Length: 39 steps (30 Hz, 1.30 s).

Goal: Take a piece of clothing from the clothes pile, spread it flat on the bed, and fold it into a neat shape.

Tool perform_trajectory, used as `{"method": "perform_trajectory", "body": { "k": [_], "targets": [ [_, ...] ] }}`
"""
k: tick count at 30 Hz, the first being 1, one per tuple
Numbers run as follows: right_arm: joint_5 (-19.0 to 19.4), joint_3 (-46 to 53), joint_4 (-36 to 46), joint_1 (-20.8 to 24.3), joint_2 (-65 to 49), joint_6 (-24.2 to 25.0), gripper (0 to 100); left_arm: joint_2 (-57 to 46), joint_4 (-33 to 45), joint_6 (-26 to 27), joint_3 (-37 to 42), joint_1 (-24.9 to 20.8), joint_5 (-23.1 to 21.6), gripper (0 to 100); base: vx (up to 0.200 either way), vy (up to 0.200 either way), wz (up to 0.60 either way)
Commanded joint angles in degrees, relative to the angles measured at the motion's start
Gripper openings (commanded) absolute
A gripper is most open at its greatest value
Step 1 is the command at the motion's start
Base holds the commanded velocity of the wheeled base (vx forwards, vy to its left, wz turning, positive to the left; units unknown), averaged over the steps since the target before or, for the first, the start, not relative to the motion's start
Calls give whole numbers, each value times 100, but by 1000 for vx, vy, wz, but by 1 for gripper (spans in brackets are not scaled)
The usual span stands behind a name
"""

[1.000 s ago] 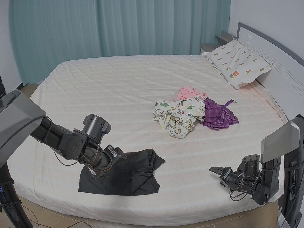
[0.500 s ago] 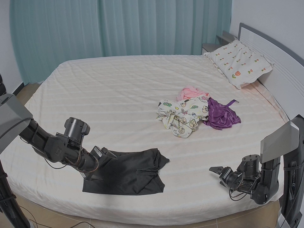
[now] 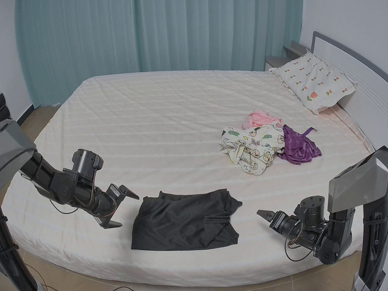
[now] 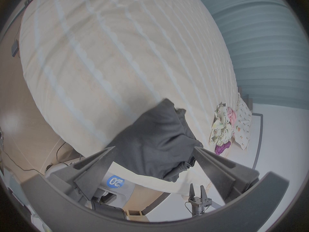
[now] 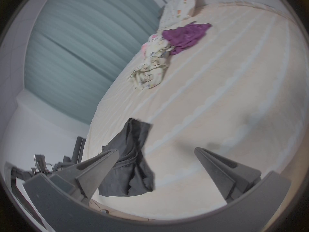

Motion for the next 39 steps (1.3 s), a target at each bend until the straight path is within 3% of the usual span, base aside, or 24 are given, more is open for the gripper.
{"method": "perform_trajectory", "body": {
  "k": [1,6,8,14,19,23,27,32,39],
  "targets": [
    [-68,-214,-64,176,-46,-353,100,18,-61,9,17,155,-117,100,0,200,0],
    [-68,-425,15,282,103,-731,100,9,-70,17,43,217,-319,100,0,200,0],
    [-85,-706,393,326,121,-1267,100,-8,-79,26,113,217,-337,100,0,0,0],
    [-885,-1550,1579,730,121,-1786,100,18,-272,61,192,199,-302,100,0,0,0],
    [-1167,-1981,2212,950,129,-2137,100,27,-606,149,394,199,-302,100,0,0,0],
    [-1254,-2104,2563,950,103,-2304,100,27,-641,149,412,199,-302,100,0,0,0],
    [-1360,-2192,3100,888,77,-2770,100,62,-650,158,412,191,-275,100,0,0,0],
    [-1439,-2086,3231,827,6,-2972,100,71,-650,158,412,191,-267,100,0,0,0],
    [-1457,-1260,3196,299,-134,-3359,100,80,-650,211,412,182,-267,100,0,0,0]
  ]
}}
